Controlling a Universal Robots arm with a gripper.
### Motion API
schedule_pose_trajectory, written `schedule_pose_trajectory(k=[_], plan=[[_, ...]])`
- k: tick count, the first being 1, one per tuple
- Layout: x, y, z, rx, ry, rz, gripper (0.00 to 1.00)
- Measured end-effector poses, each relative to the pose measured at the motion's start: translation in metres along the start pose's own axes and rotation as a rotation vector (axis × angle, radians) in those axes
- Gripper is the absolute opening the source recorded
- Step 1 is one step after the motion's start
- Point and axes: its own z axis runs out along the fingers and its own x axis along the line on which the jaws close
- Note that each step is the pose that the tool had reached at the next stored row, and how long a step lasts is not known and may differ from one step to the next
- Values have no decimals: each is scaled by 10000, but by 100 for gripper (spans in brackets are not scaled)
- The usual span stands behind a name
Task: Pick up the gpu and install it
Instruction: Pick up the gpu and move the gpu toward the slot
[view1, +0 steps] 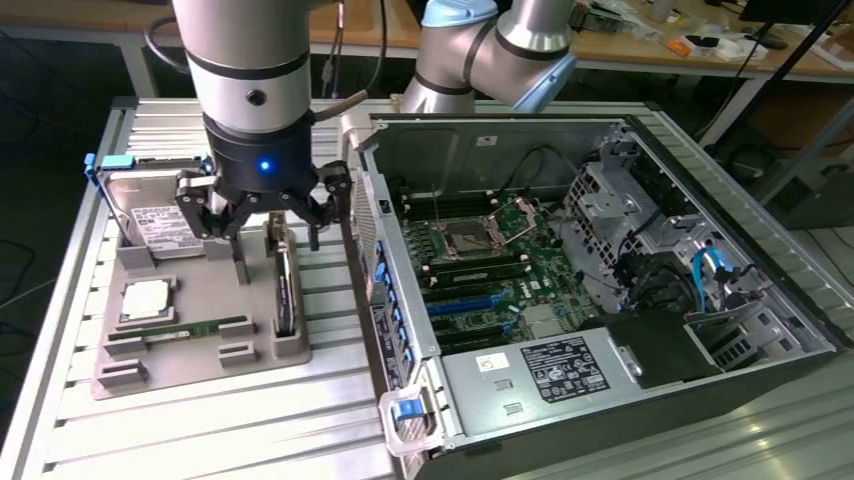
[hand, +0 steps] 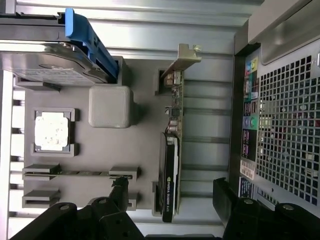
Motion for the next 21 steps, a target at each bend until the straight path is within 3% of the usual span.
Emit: schedule_pose_trajectory(k=[21], plan=[[0, -40, 386, 0, 1, 0, 78]])
